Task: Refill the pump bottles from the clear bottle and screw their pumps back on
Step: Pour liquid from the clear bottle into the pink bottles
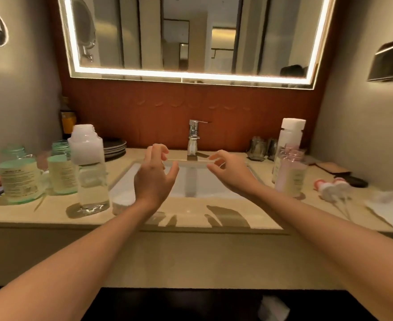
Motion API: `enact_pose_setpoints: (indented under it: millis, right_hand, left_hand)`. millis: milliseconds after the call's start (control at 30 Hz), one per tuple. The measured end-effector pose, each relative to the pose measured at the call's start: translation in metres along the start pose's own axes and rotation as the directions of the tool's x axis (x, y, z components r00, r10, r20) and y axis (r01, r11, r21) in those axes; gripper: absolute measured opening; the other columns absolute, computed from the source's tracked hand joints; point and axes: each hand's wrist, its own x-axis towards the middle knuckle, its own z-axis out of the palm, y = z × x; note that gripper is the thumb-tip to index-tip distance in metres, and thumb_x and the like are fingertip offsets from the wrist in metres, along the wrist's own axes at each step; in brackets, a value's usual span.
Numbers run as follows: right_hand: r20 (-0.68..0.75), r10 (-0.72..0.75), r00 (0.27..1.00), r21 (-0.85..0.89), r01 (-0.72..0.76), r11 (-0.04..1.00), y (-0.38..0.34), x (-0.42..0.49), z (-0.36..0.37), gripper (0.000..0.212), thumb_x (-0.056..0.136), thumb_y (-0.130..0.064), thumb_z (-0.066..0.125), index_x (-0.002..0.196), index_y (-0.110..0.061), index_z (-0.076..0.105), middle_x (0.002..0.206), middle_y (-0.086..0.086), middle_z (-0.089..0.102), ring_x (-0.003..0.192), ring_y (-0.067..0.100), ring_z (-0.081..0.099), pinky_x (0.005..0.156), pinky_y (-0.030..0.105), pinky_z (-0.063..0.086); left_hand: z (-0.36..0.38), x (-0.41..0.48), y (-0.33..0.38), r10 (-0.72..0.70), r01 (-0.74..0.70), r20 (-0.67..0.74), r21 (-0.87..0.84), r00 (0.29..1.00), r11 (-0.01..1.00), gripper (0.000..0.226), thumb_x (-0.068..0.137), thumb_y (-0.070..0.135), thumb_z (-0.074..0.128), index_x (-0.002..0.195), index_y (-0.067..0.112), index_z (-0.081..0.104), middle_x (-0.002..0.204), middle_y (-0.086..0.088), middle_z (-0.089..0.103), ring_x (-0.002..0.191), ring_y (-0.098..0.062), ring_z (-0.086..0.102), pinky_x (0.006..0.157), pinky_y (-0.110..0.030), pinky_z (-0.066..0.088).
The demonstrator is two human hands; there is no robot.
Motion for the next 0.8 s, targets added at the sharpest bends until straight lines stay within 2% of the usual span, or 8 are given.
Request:
enact_pose_setpoints:
  millis: [67,167,267,400,500,567,667,800]
  right_hand:
    - [-0.088,0.036,0.995,-0.009,-0.037,0.999,0.021,-0.009,-0.029,0.026,0.092,-0.031,0.054,0.112,-0.015,0.06,0.103,0.001,0.065,0.09,0.014,0.058,0.079,0.034,0.052]
    - [-0.192,0.071,0.979,-0.02,-0.076,0.997,0.051,-0.018,-0.065,0.021,0.091,-0.029,0.054,0.106,-0.016,0.062,0.098,-0.002,0.065,0.086,0.011,0.057,0.073,0.027,0.049]
    - [-0.293,0.104,0.95,-0.028,-0.117,0.993,0.077,-0.009,-0.098,0.018,0.091,-0.029,0.054,0.103,-0.018,0.062,0.094,-0.006,0.061,0.089,0.013,0.057,0.076,0.028,0.045]
    - [-0.418,0.195,0.887,0.021,-0.205,0.978,0.113,0.024,-0.14,0.02,0.092,-0.027,0.052,0.104,-0.014,0.062,0.098,0.003,0.064,0.089,0.018,0.06,0.079,0.038,0.053]
    - [-0.51,0.256,0.821,0.06,-0.263,0.963,0.143,0.051,-0.157,0.015,0.092,-0.025,0.052,0.1,-0.015,0.059,0.095,0.002,0.063,0.084,0.016,0.059,0.067,0.028,0.052]
    - [-0.503,0.346,0.792,0.087,-0.353,0.932,0.166,0.066,-0.163,0.02,0.092,-0.029,0.053,0.105,-0.014,0.057,0.102,0.003,0.061,0.088,0.016,0.057,0.066,0.024,0.046]
    - [-0.383,0.495,0.78,0.128,-0.486,0.864,0.199,0.088,-0.164,0.046,0.089,-0.039,0.057,0.124,-0.011,0.047,0.125,0.007,0.053,0.108,0.021,0.052,0.084,0.032,0.046]
    - [-0.221,0.603,0.767,0.232,-0.559,0.796,0.229,0.117,-0.159,0.076,0.081,-0.046,0.065,0.139,-0.01,0.031,0.142,0.01,0.038,0.125,0.027,0.042,0.097,0.039,0.041]
  left_hand:
    - [0.033,0.003,0.025,-0.038,0.044,0.084,-0.072,0.996,0.996,0.026,0.086,0.029,0.062,0.102,0.019,0.045,0.09,0.003,0.05,0.068,-0.015,0.051,0.049,-0.022,0.039]
    - [0.081,0.007,0.059,-0.087,0.124,0.213,-0.167,0.973,0.978,0.025,0.087,0.035,0.06,0.101,0.024,0.042,0.094,0.004,0.053,0.073,-0.014,0.054,0.059,-0.029,0.047]
    - [0.124,0.019,0.082,-0.118,0.206,0.301,-0.278,0.946,0.938,0.025,0.087,0.036,0.061,0.099,0.023,0.044,0.094,0.003,0.056,0.079,-0.013,0.054,0.063,-0.029,0.046]
    - [0.181,0.048,0.104,-0.123,0.29,0.424,-0.356,0.897,0.888,0.028,0.086,0.036,0.062,0.101,0.022,0.044,0.094,0.002,0.056,0.083,-0.011,0.054,0.059,-0.02,0.039]
    - [0.221,0.074,0.112,-0.138,0.342,0.469,-0.384,0.872,0.858,0.026,0.087,0.033,0.061,0.104,0.019,0.048,0.094,0.002,0.057,0.081,-0.008,0.053,0.057,-0.017,0.036]
    - [0.245,0.089,0.117,-0.133,0.375,0.497,-0.426,0.857,0.824,0.026,0.089,0.034,0.058,0.108,0.018,0.05,0.097,0.002,0.058,0.081,-0.006,0.052,0.058,-0.017,0.038]
    - [0.277,0.118,0.128,-0.1,0.411,0.535,-0.502,0.839,0.761,0.026,0.093,0.035,0.05,0.114,0.02,0.05,0.105,0.0,0.058,0.088,-0.009,0.054,0.063,-0.018,0.042]
    - [0.316,0.149,0.141,-0.03,0.475,0.652,-0.519,0.757,0.711,0.035,0.097,0.044,0.038,0.125,0.025,0.046,0.122,-0.001,0.053,0.109,-0.017,0.05,0.084,-0.033,0.045]
